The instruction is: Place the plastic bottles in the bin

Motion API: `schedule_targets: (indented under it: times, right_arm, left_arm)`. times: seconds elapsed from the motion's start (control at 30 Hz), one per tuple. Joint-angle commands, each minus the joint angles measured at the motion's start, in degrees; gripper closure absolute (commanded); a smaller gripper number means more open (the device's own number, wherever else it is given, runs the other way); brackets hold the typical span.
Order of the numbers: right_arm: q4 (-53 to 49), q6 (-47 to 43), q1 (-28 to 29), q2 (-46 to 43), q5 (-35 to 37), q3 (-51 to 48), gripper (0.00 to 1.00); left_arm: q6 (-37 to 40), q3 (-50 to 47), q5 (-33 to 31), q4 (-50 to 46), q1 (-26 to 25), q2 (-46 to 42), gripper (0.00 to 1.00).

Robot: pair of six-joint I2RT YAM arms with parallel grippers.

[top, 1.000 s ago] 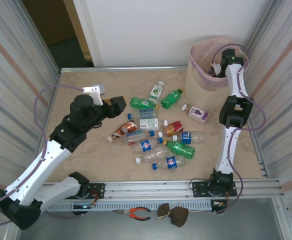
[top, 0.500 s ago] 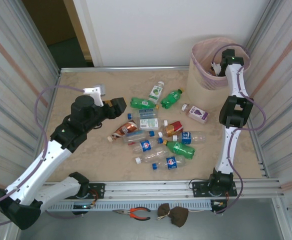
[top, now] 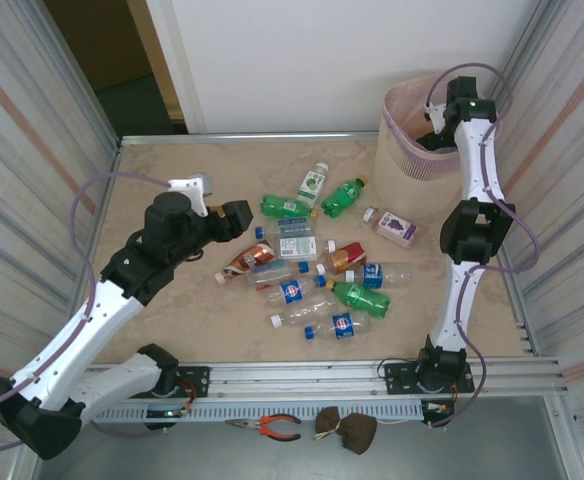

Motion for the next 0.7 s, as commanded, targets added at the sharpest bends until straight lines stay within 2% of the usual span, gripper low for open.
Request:
schedule_targets:
  times: [0.0,0.5,0.67]
  right_arm:
    - [-1.6,0.2,0.5,-4.8,1.3,0.2,0.02]
    - [-1.1,4.8,1.5,-15.7,-2.7,0.1,0.02]
    - [-2.1,8.9,1.5,-18.7,-7.4,-0.1,0.11]
  left_arm:
    - [2.6,0.9,-1.5,-2.2,-0.1,-0.1,0.22]
    - [10.1,1.7,0.5,-8.0,1.0,2.9,0.22]
    - [11.6,1.7,2.3,-8.9,1.1,4.1,0.23]
